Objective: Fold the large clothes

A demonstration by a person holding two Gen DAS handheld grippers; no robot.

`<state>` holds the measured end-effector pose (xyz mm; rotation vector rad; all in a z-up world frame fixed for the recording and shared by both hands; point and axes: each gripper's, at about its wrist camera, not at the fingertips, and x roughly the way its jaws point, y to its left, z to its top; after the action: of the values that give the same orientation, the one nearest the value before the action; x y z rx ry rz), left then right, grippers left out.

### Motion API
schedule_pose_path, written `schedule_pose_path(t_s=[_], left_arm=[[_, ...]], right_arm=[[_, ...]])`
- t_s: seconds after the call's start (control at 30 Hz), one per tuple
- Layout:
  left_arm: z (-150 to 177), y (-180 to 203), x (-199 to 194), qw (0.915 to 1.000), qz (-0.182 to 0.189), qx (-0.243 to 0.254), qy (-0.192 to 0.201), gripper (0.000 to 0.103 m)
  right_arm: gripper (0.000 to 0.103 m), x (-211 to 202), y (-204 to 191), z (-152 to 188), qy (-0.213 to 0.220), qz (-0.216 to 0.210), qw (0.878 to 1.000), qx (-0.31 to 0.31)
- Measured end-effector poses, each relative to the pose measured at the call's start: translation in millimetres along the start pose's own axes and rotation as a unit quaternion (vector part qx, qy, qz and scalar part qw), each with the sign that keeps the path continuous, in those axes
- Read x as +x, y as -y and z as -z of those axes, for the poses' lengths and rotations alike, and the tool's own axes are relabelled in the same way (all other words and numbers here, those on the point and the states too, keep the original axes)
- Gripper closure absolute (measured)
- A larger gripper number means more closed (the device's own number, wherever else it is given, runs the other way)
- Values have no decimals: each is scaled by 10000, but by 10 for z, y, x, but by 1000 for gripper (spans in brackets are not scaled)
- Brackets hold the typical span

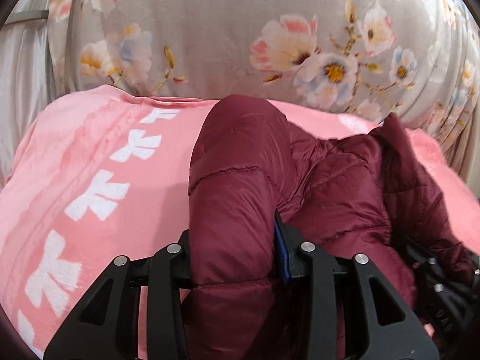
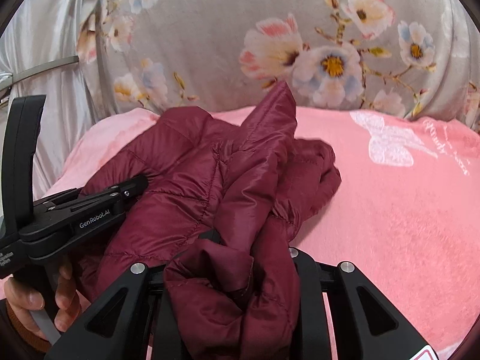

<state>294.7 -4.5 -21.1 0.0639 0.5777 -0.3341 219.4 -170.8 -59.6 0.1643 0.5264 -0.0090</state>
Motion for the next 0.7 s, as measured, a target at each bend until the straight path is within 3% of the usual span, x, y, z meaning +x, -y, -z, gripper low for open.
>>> schedule_pose_path(t_s=[0.1, 0.17, 0.27, 0.4, 0.5, 0.57, 0.6, 0.63, 0.7], left_arm=[[45, -43, 74, 10000, -35, -28, -63, 57], [71, -85, 189, 9995, -87, -97, -302, 43], [54, -181, 230, 9978, -31, -350, -561, 31], [0, -335, 29, 9938, -49, -690, -874, 28], [-60, -395, -286, 9941, -157, -722, -789, 28], [-117, -346, -440, 9949, -340, -595, -734, 28], [-156, -285, -502, 9951, -487, -485, -708, 28], [-196, -200, -539, 9949, -610, -372, -714, 29], [-259, -46, -533, 9943, -684, -240, -780, 29]], right_arm=[[80, 91, 80, 2, -258, -60, 9995, 192], [73, 167, 107, 9, -479, -16, 9985, 255], [65, 119, 140, 32, -674, 52, 9972, 307], [46, -226, 227, 103, -757, 243, 9960, 406], [44, -549, 299, 105, -547, 448, 9966, 421], [56, -714, 276, 20, -336, 639, 9967, 382], [77, -731, 237, -34, -332, 640, 9969, 327], [87, -713, 159, -114, -390, 678, 9967, 219], [92, -631, 7, -224, -419, 682, 9968, 23]])
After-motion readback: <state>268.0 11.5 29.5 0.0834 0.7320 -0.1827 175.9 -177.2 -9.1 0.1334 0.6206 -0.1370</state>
